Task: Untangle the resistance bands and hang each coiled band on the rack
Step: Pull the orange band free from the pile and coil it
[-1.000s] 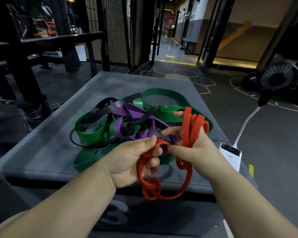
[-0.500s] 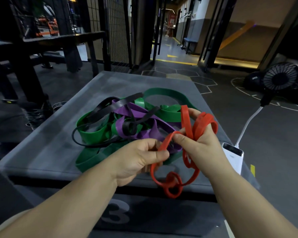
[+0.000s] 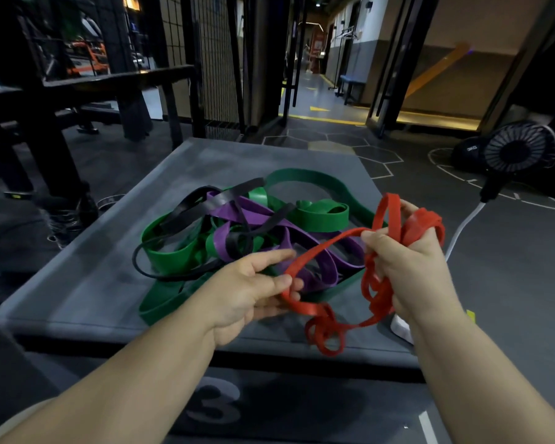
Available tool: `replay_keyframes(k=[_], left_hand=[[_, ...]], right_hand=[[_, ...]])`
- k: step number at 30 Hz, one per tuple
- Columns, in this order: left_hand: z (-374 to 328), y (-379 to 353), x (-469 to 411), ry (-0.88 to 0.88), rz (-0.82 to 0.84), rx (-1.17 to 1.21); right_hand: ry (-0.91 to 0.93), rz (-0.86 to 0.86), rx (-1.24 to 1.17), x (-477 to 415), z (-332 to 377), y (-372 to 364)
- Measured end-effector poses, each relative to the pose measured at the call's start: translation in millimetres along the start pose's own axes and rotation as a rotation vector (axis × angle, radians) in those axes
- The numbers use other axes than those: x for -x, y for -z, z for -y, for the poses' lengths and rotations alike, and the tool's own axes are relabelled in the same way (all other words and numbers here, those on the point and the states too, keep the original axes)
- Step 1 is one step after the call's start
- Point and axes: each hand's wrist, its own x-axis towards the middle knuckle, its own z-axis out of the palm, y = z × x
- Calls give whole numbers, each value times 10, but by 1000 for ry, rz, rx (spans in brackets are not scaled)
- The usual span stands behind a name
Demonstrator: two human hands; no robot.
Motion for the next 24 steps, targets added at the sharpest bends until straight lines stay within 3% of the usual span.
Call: replay_keyframes(k=[6,12,15,18,19,24], left_hand=[[-209,168,11,-29,112,542],[-140,121,3,97,61,488],[-98,62,7,90,-13,165],[-14,102,-18,-87,-27,-615],[11,124,-32,-140,-34,-762],[-39,179,-17,-104,-18,-665]], right_hand=[[-101,102,193,-96,-19,112],[-185,151,208,-105,-110,76],[-236,131,74,-129,-86,100],[-241,152,39,-125,-26,145],[-240,159,46,-114,1,152],[-259,90,-116,-150,77,267]])
